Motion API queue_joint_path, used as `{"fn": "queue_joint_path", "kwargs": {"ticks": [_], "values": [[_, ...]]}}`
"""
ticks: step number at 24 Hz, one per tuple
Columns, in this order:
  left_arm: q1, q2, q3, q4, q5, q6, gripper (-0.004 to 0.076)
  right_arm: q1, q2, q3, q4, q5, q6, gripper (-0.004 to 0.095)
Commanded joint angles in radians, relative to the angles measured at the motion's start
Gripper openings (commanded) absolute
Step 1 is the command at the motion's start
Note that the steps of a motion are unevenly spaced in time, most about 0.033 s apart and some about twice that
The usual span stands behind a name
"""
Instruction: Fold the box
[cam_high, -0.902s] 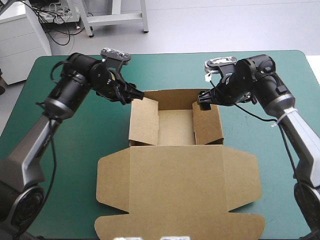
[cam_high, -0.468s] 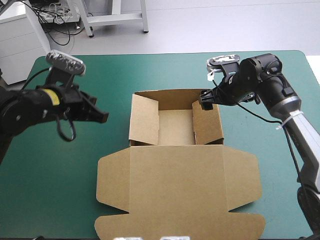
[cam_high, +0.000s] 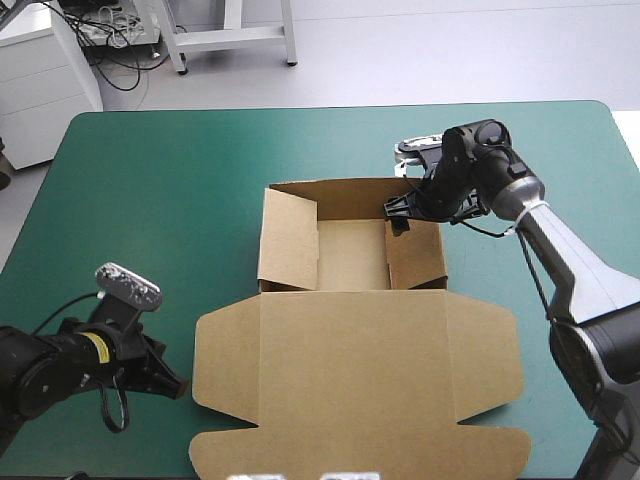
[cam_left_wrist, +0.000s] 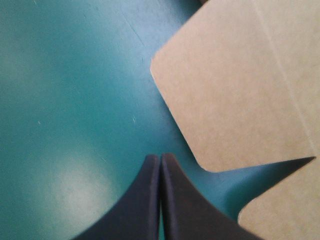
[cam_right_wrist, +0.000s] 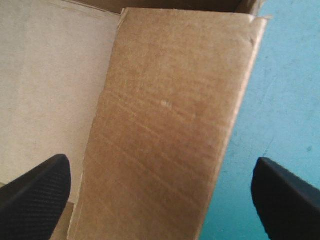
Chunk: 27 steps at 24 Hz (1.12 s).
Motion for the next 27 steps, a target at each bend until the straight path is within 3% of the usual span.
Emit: {"fn": "queue_joint_path", "kwargs": {"ticks": [1, 4, 8, 12, 13, 15, 22, 27], "values": [[-0.006, -0.031, 0.074, 0.002, -0.062, -0.007, -0.0032, -0.002, -0.007, -0.028, -0.004, -0.026, -0.001, 0.0896], [-0.006, -0.040, 0.110, 0.002, -0.063, -0.019, -0.0032, -0.002, 0.015, -0.028, -0.002, -0.030, -0.001, 0.0864], [-0.006, -0.052, 0.112, -0.001, -0.077, -0.028, -0.0032, -0.002, 0.041, -0.028, -0.002, -0.037, 0.004, 0.0682], [-0.006, -0.066, 0.112, -0.001, -0.091, -0.028, -0.0032, -0.002, 0.052, -0.028, -0.005, -0.035, 0.014, 0.0329], [-0.006, -0.076, 0.112, -0.001, -0.091, -0.028, -0.0032, -0.002, 0.052, -0.028, -0.005, -0.035, 0.014, 0.0140], [-0.006, -0.090, 0.112, -0.001, -0.095, -0.028, -0.0032, -0.002, 0.052, -0.028, -0.018, -0.031, 0.014, -0.0016], [-0.006, -0.109, 0.112, 0.021, -0.103, -0.028, -0.0032, -0.018, 0.050, -0.119, -0.146, 0.010, -0.048, -0.0023], [-0.006, -0.109, 0.112, 0.028, -0.103, -0.028, -0.0032, -0.185, 0.050, -0.244, -0.155, 0.045, -0.102, -0.0023]]}}
